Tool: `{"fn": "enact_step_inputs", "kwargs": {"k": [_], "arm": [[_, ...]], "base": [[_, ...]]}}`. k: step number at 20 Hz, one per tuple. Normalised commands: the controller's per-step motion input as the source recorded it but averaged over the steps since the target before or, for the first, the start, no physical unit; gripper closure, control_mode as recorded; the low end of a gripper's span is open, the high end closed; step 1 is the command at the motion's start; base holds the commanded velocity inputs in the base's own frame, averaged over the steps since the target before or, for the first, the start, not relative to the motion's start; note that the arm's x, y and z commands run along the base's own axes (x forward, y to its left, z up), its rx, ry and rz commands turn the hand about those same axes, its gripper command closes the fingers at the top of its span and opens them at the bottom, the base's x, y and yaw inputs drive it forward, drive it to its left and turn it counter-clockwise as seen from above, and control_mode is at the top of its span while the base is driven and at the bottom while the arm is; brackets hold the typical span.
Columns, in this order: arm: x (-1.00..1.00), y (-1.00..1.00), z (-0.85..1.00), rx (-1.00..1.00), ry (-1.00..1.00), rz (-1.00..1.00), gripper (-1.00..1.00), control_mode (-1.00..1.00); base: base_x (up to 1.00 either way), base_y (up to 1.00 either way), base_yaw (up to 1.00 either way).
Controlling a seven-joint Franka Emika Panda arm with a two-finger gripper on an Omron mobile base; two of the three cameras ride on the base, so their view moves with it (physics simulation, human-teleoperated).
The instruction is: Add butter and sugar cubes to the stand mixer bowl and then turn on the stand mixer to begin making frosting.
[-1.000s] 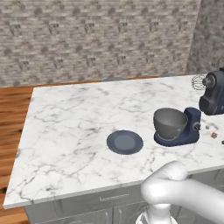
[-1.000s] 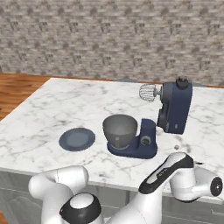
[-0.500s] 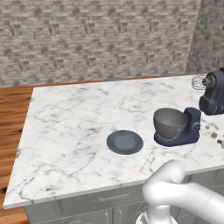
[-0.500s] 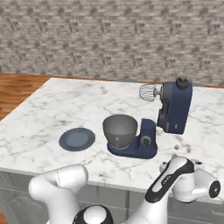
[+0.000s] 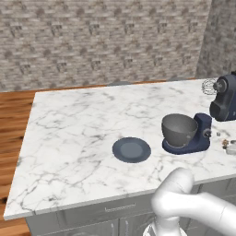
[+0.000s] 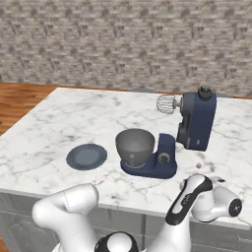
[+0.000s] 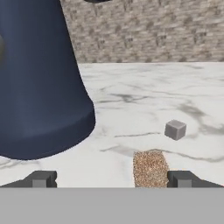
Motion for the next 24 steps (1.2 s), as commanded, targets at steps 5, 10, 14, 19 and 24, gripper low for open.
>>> {"fn": "enact_step_inputs", "kwargs": {"k": [5, 10, 14, 19, 24], "arm": [[0.4, -0.14, -0.28, -0.05, 0.0, 0.0, -1.0, -1.0], [0.31, -0.22, -0.24, -0.04, 0.0, 0.0, -1.0, -1.0], [0.24, -0.35, -0.16, -0.01, 0.0, 0.0, -1.0, -1.0], [0.04, -0.2, -0.19, 0.0, 0.0, 0.0, -1.0, -1.0], [0.0, -0.02, -0.38, -0.02, 0.0, 0.0, 1.0, -1.0]], "base": [[0.0, 0.0, 0.0], [0.0, 0.0, 0.0], [0.0, 0.0, 0.0], [0.0, 0.0, 0.0], [0.0, 0.0, 0.0]]}}
